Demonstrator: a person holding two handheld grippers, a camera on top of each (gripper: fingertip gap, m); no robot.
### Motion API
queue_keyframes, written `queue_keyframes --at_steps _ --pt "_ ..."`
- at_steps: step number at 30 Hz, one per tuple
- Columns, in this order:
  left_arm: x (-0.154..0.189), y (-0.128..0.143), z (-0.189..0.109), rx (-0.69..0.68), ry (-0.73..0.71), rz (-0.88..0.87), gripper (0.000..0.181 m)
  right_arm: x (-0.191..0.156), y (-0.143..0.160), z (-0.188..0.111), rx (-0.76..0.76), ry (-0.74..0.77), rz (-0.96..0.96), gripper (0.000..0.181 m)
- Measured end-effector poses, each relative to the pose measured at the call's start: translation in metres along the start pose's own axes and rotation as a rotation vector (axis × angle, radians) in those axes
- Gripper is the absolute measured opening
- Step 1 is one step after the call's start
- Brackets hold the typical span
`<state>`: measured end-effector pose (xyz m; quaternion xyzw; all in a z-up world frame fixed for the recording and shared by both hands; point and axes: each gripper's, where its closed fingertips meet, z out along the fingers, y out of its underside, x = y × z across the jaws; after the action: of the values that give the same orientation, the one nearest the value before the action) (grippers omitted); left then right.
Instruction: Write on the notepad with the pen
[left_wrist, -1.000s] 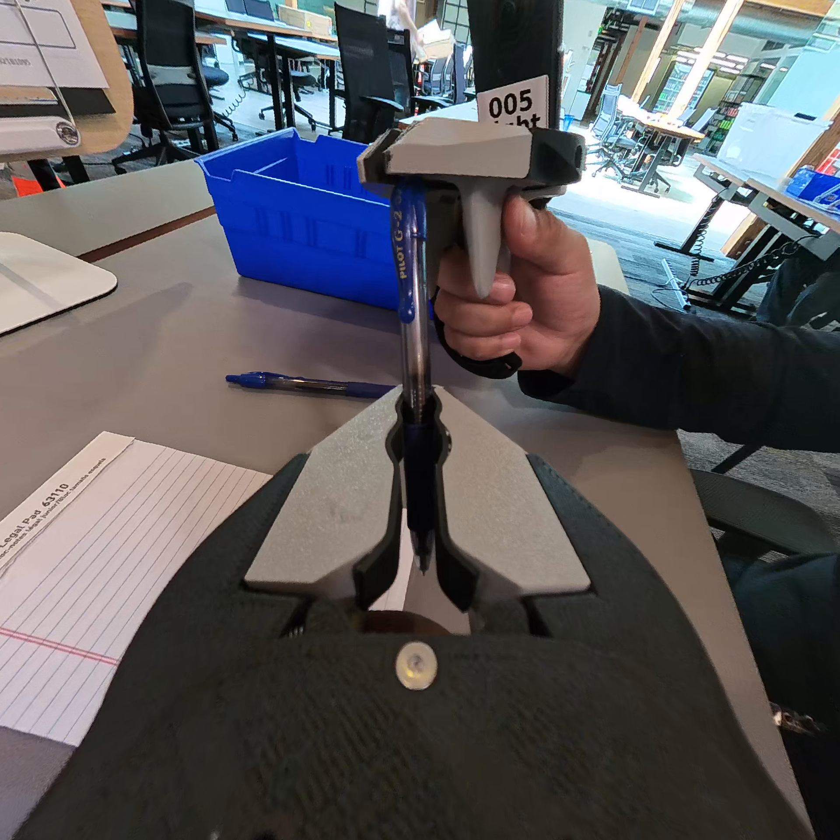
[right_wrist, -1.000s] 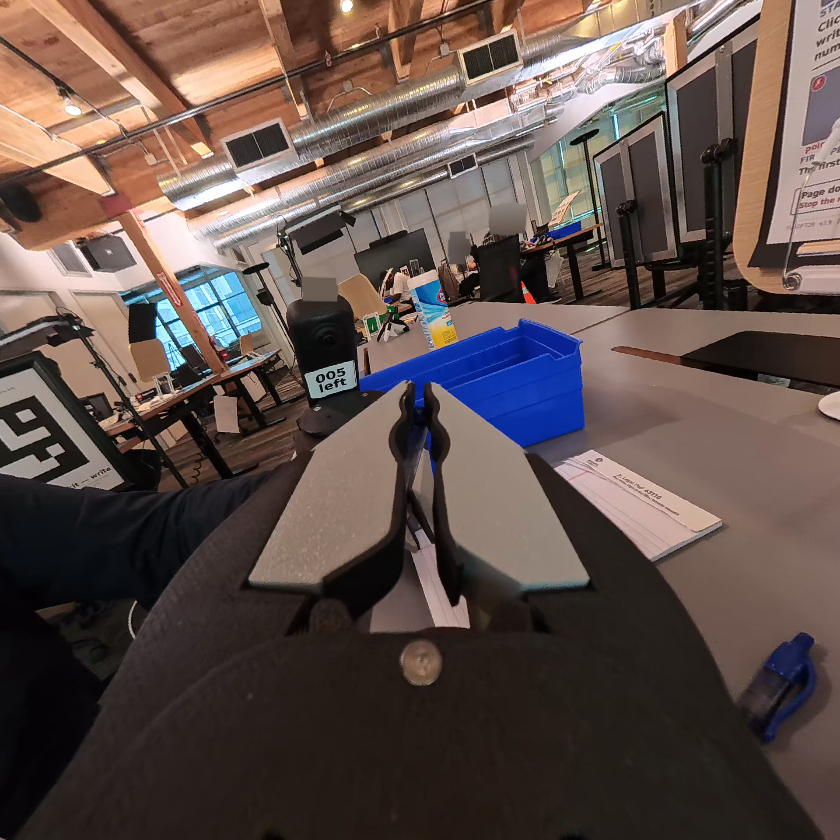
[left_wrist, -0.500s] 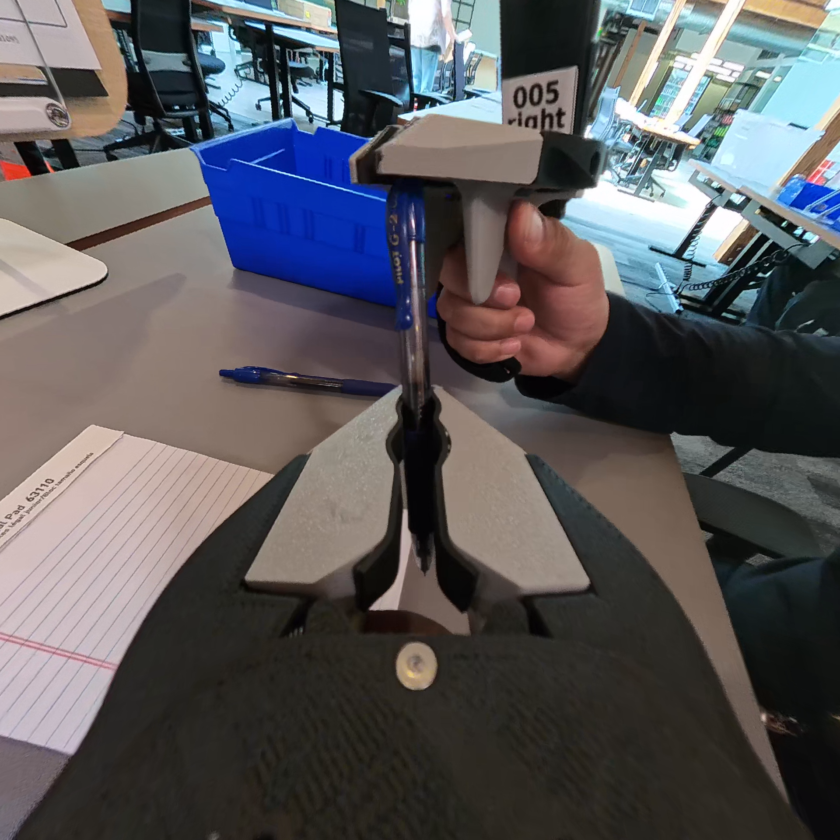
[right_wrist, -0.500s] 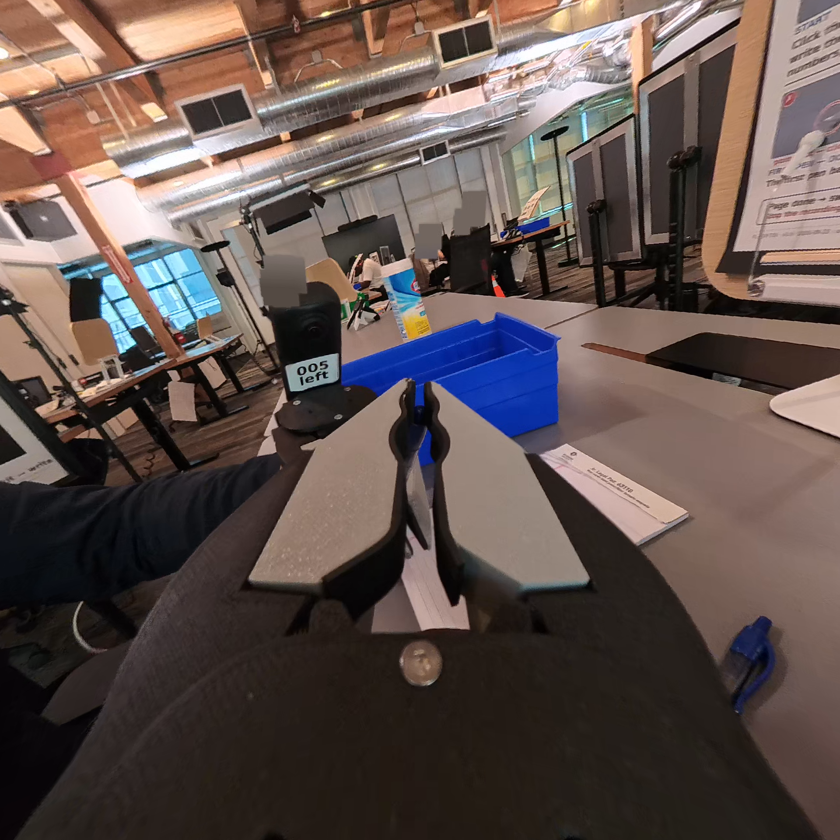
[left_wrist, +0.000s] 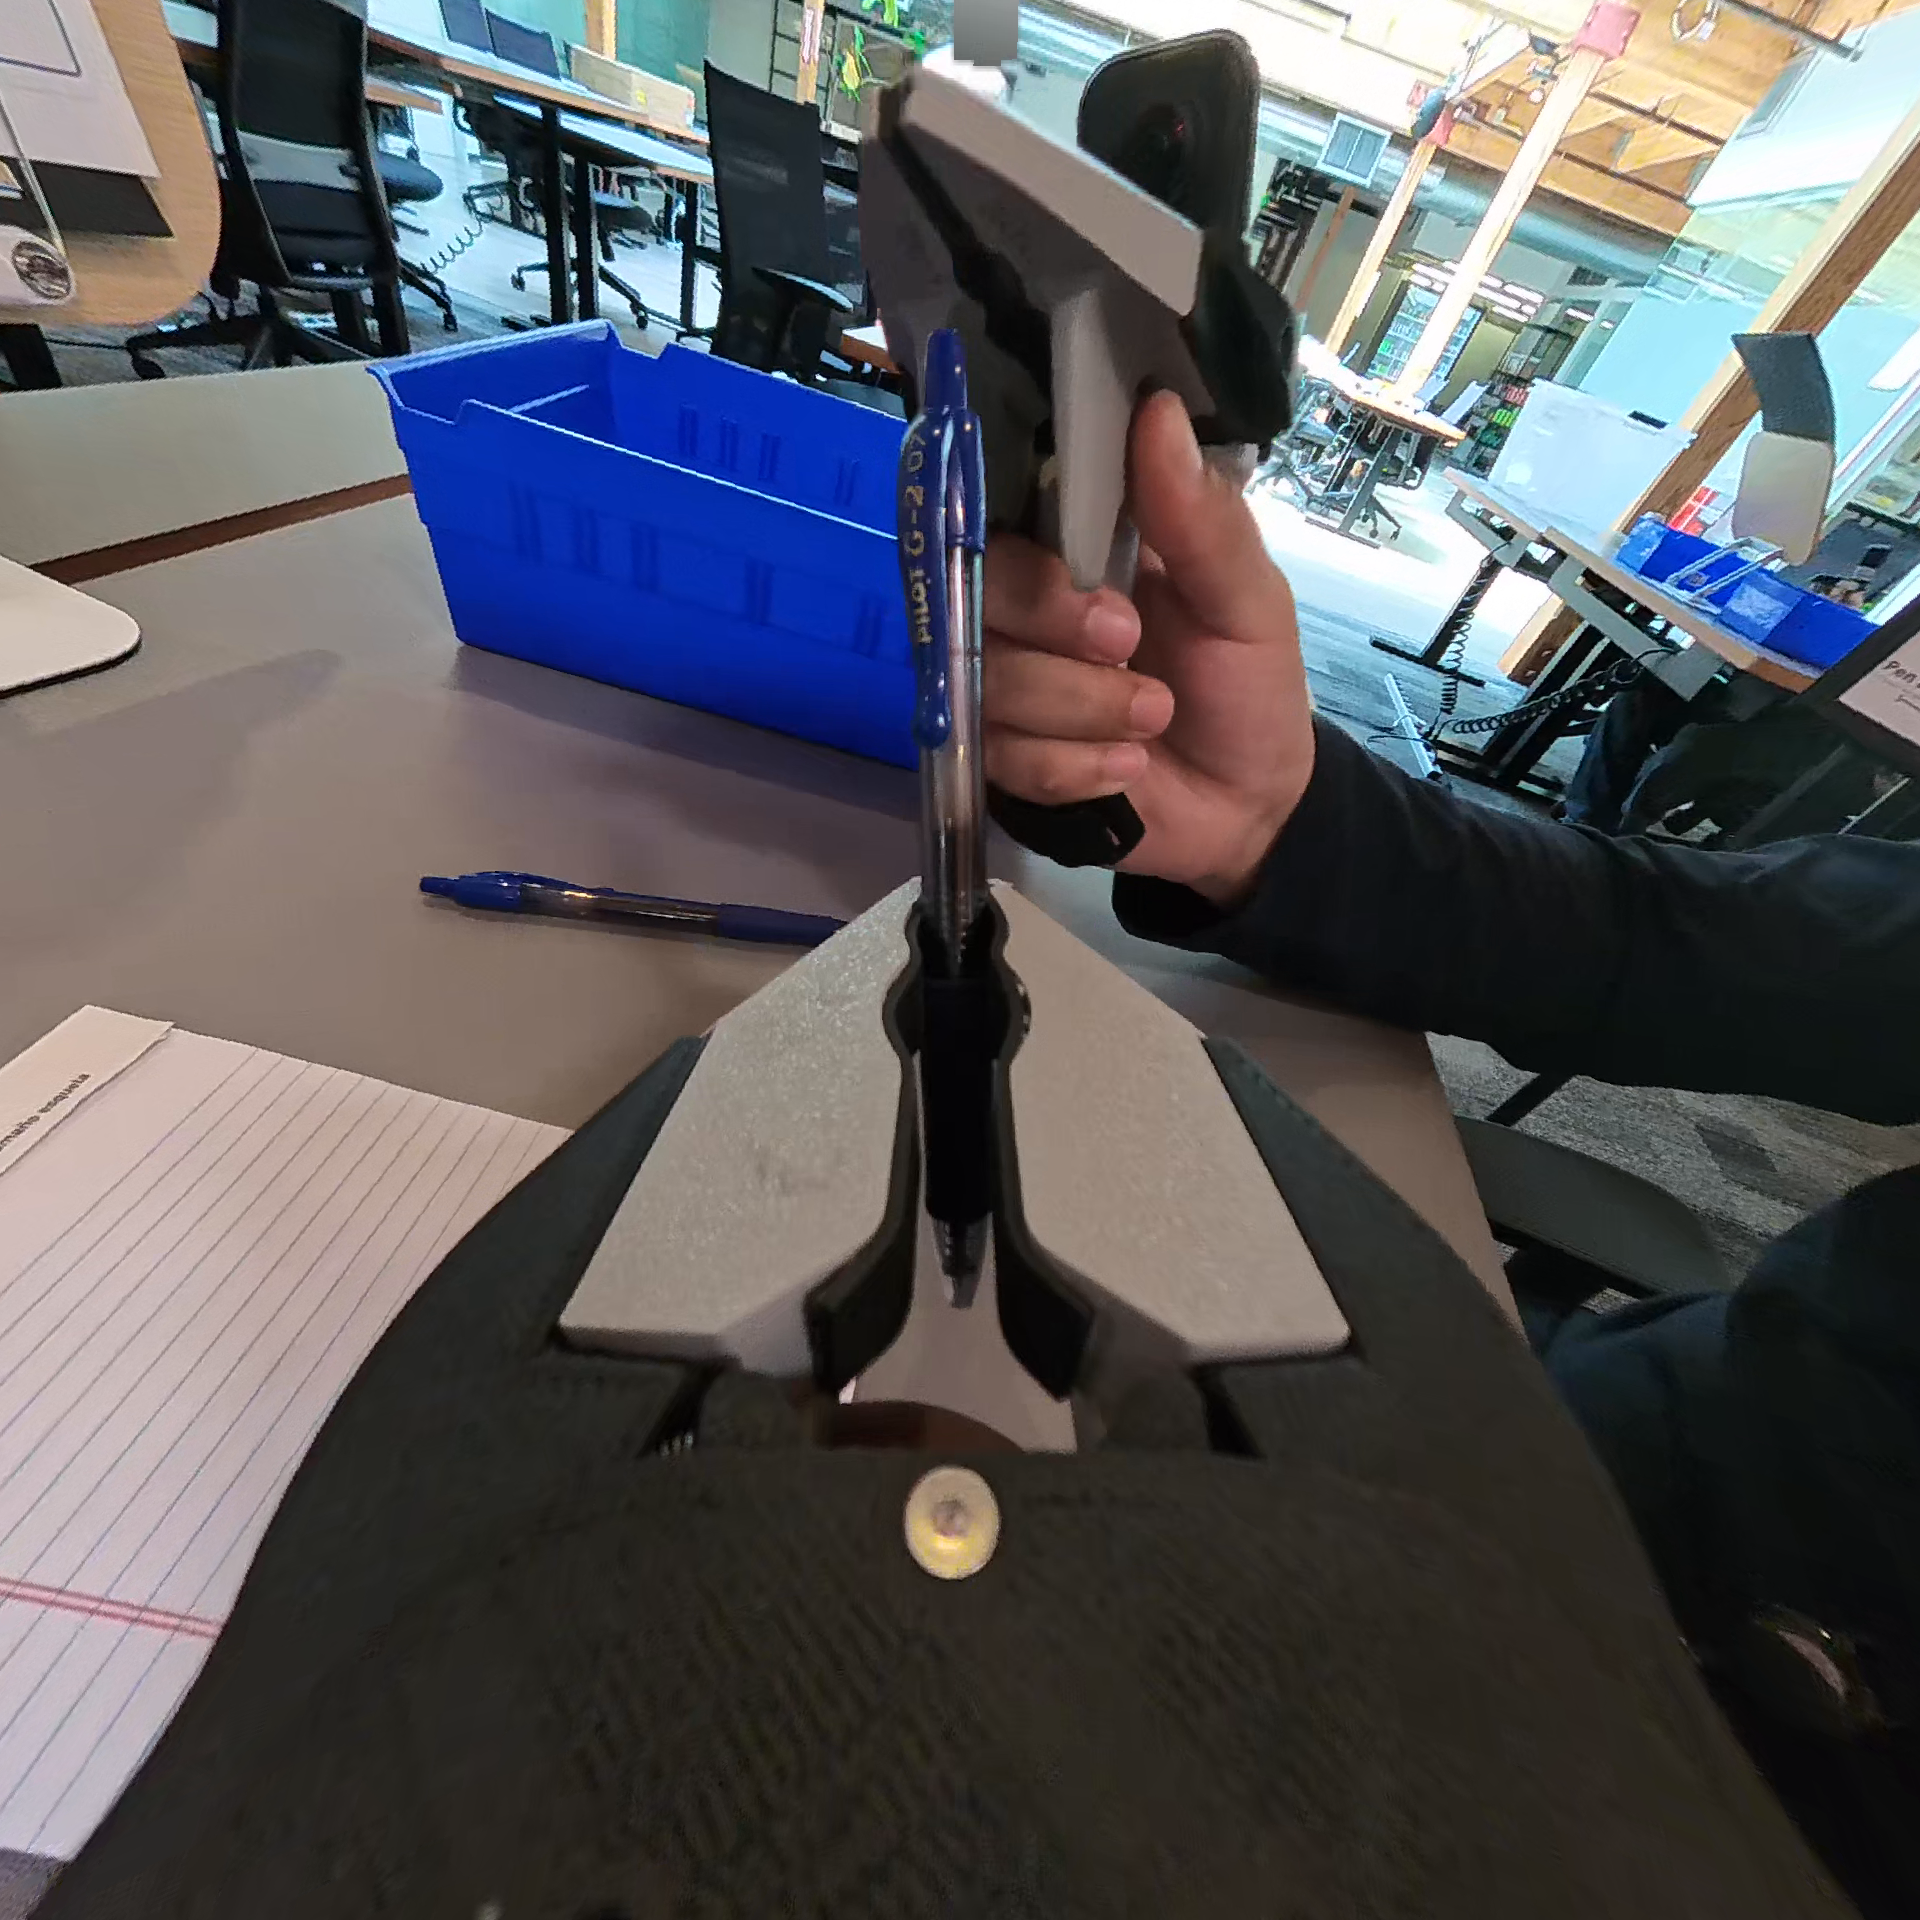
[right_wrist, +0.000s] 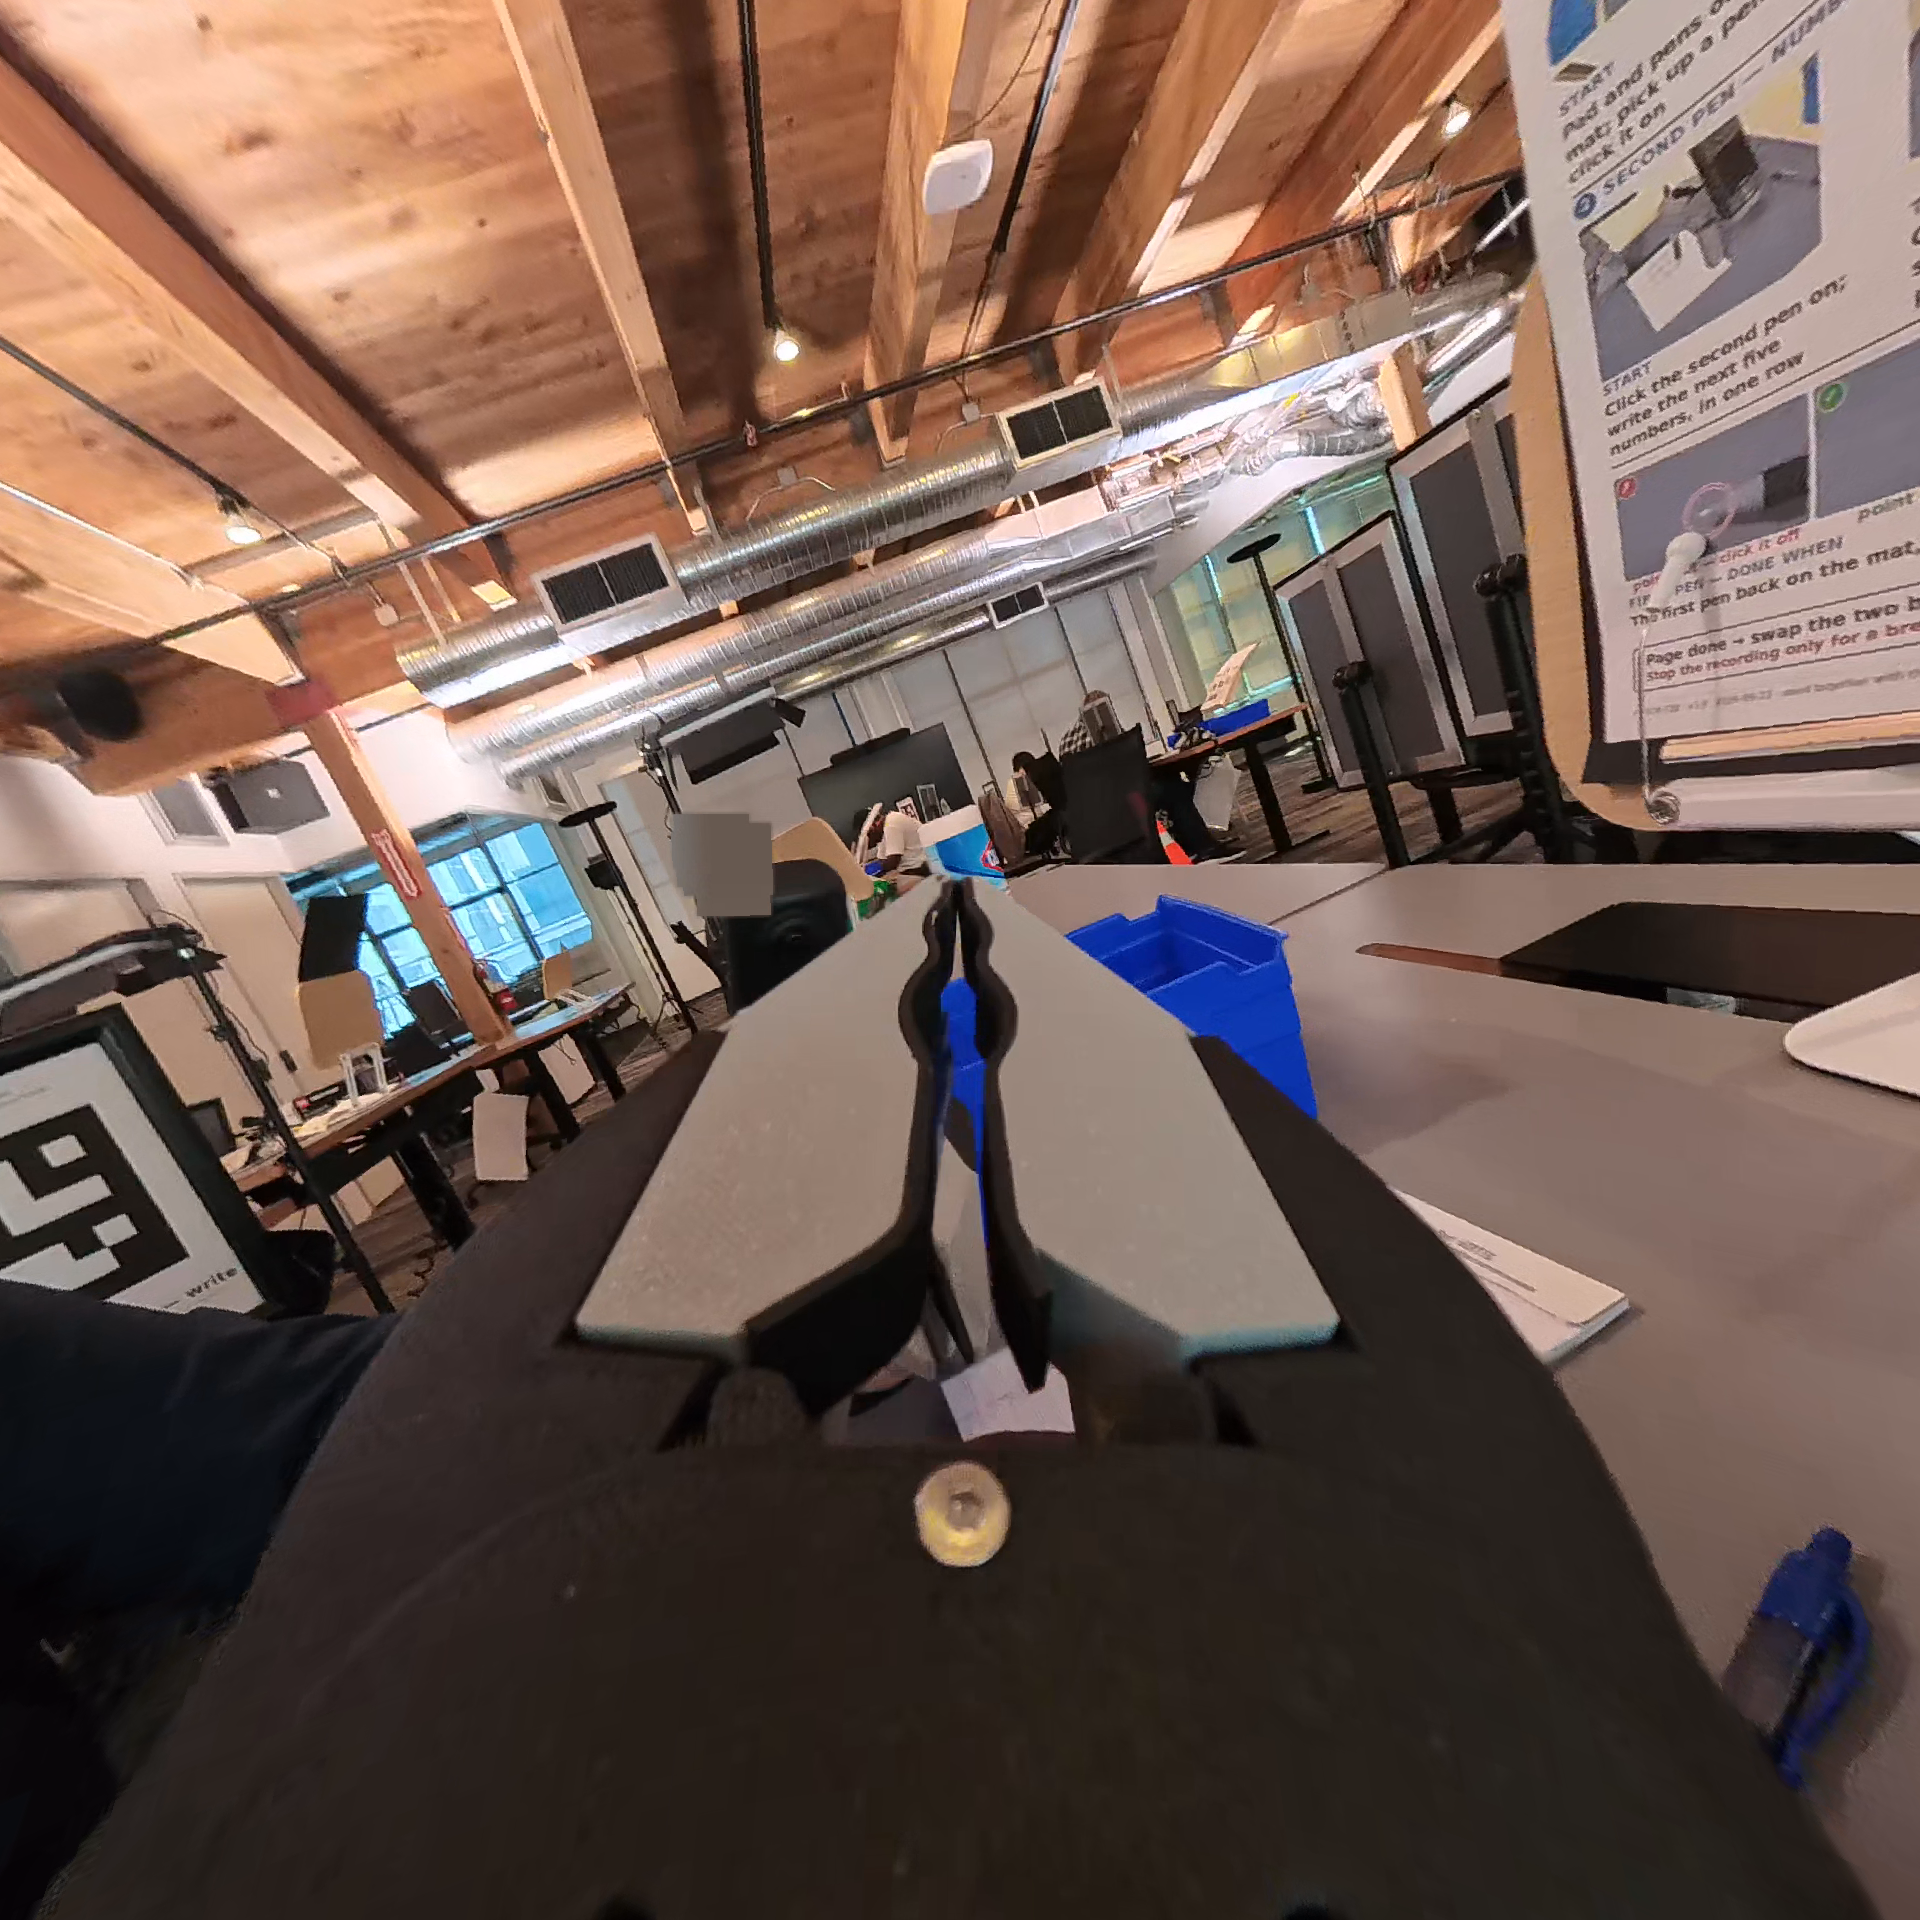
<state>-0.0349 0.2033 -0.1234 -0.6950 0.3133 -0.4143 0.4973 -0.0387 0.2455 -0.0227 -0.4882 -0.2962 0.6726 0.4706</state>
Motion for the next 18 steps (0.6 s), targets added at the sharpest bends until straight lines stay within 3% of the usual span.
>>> queue_keyframes --at_steps 18 --pt "-0.002 0.007 0.002 -0.024 0.006 -0.015 0.003 0.000 0.033 0.013 -0.134 0.002 0.001 0.000"
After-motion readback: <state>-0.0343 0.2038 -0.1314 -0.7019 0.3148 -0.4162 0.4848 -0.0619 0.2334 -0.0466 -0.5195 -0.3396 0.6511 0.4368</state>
